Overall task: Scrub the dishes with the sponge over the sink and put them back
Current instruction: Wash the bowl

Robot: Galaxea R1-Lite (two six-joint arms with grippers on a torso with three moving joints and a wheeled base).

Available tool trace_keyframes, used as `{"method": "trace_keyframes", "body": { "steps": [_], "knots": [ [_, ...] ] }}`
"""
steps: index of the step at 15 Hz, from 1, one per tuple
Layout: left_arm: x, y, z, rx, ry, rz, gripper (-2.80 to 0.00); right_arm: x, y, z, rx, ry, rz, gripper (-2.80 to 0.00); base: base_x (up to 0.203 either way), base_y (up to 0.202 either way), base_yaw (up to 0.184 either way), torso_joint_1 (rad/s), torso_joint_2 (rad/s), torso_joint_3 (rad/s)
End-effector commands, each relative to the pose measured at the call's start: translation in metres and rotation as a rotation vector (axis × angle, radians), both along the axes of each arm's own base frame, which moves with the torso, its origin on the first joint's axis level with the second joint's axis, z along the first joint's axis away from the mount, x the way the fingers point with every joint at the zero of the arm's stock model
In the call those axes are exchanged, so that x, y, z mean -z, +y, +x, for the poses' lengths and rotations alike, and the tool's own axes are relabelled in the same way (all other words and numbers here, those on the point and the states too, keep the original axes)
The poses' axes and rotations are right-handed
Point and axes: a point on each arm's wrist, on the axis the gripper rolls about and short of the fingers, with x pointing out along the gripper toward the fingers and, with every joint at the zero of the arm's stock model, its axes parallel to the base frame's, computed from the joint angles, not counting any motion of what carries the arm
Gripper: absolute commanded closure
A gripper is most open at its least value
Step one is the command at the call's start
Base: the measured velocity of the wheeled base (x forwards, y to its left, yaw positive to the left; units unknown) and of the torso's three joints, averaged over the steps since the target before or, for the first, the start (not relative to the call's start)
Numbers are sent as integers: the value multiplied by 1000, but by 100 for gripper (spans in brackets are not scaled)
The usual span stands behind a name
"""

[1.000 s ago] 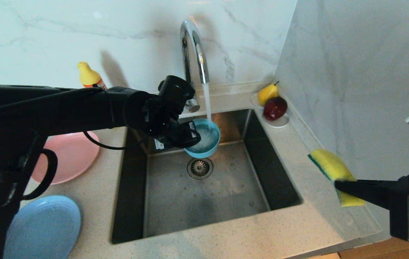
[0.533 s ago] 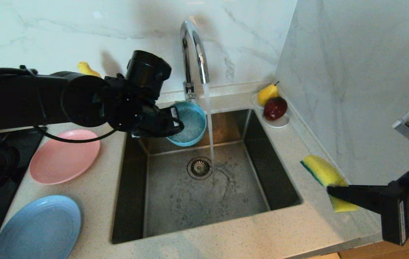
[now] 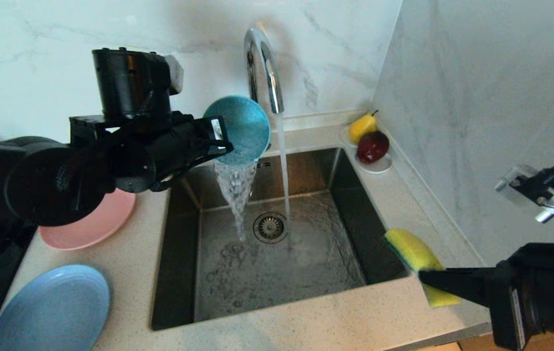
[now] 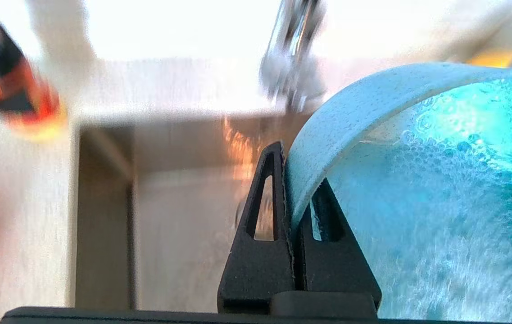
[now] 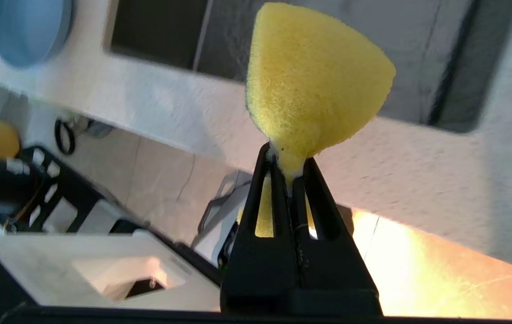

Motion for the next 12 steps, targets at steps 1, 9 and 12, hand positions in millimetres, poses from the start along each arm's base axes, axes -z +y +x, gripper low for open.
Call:
{"method": "trace_keyframes", "body": {
  "steps": [1, 9, 12],
  "knots": [
    [-4, 5, -9, 2, -115, -10, 0, 6, 8, 1, -24, 35, -30, 0, 0, 0, 0, 0, 0, 0],
    [-3, 17, -33, 92, -367, 37, 0, 10, 16, -3, -55, 81, -50, 0, 0, 0, 0, 0, 0, 0],
    [1, 21, -41, 91, -445, 63, 0, 12, 20, -5, -77, 88, -59, 0, 0, 0, 0, 0, 0, 0]
  ]
}}
